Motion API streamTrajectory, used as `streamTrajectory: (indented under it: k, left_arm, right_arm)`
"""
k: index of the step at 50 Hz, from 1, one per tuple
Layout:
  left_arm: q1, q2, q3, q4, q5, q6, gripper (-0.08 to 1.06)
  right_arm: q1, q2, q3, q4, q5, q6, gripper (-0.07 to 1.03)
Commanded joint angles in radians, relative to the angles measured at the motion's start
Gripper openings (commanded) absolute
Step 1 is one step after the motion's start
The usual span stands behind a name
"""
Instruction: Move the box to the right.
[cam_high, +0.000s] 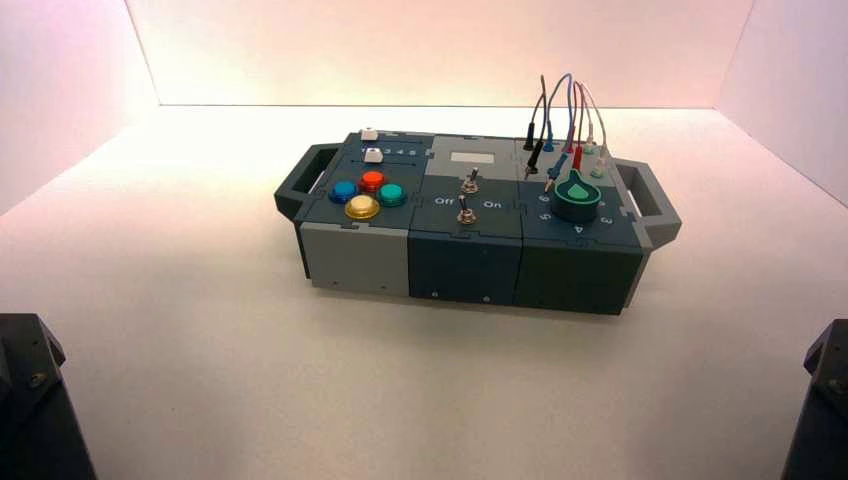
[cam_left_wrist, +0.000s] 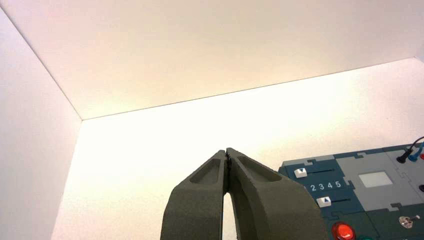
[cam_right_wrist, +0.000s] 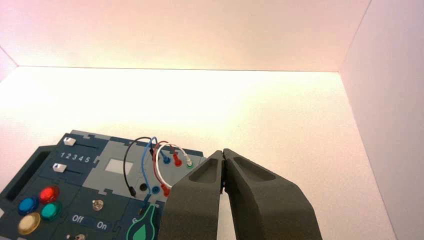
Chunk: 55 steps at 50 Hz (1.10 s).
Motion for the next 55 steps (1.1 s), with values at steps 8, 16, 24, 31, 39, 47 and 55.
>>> streamTrajectory:
  k: [8, 16, 24, 31, 39, 47, 55]
  left_arm:
    - [0.002, 0.0, -0.034, -0.002, -0.002, 0.002, -0.03]
    - [0.003, 0.0, -0.034, -0.002, 0.0, 0.002, -0.03]
    - [0.002, 0.041, -0.035, -0.002, 0.014, 0.003, -0.03]
    - [0.0, 0.129, -0.055, -0.002, 0.043, 0.002, -0.03]
    - [-0.029, 0.21, -0.072, -0.002, 0.064, 0.002, -0.03]
    - [-0.049, 0.374, -0.118, -0.002, 0.158, 0.002, -0.03]
    - [-0.091, 0.56, -0.186, -0.002, 0.259, 0.002, -0.03]
  right_arm:
    - [-0.005, 0.017, -0.037, 0.003, -0.005, 0.005, -0.02]
    - [-0.005, 0.023, -0.037, 0.005, 0.002, 0.005, -0.02]
    - [-0.003, 0.086, -0.043, 0.011, 0.021, 0.005, -0.02]
    - [0.0, 0.158, -0.058, 0.011, 0.048, 0.003, -0.02]
    - [0.0, 0.221, -0.071, 0.017, 0.064, 0.003, -0.02]
    - [-0.002, 0.268, -0.081, 0.02, 0.087, 0.003, -0.02]
    - [-0.002, 0.264, -0.092, 0.02, 0.092, 0.003, -0.02]
